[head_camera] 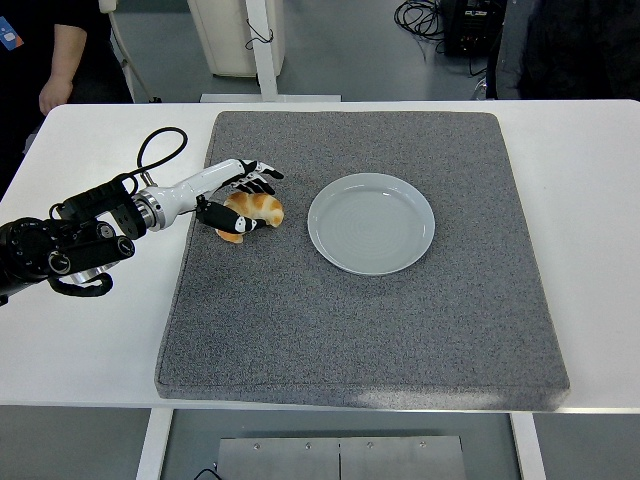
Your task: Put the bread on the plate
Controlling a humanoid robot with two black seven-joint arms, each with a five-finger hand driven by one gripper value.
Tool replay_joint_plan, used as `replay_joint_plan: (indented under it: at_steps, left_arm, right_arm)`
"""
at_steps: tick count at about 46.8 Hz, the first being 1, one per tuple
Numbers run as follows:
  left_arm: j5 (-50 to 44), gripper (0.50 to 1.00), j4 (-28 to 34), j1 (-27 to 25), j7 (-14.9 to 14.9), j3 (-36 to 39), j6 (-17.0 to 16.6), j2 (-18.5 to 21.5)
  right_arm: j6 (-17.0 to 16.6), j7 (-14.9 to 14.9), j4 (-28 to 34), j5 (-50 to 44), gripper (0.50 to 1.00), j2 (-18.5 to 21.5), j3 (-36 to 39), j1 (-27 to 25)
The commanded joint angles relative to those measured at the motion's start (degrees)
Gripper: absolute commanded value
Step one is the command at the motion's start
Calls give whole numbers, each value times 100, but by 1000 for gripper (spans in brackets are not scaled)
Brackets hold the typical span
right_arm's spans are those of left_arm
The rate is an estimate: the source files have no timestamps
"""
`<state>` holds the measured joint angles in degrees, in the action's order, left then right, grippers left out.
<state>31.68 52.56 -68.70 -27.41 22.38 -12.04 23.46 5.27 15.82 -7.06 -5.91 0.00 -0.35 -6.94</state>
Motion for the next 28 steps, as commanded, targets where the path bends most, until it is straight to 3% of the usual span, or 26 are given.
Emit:
replay_joint_plan:
  at_steps: [1, 5, 18, 24, 28]
  left_arm:
    - [5, 500, 0, 32, -203, 21, 8, -8]
    - [5, 500, -17, 84, -344, 56, 8, -35]
    - [13, 500, -158, 32, -388, 65, 0, -44]
    - [22, 500, -211, 6, -759, 73, 0, -26]
    - [22, 500, -281, -73, -759, 73, 0, -17]
  right_arm:
    - [0, 0, 2, 2, 1000, 0, 0, 0]
    - [0, 0, -6, 2, 1000, 0, 0, 0]
    - [0, 0, 2, 2, 1000, 0, 0, 0]
    - [0, 0, -6, 2, 1000, 0, 0, 0]
    - [0, 0, -6, -6, 1000, 0, 0, 0]
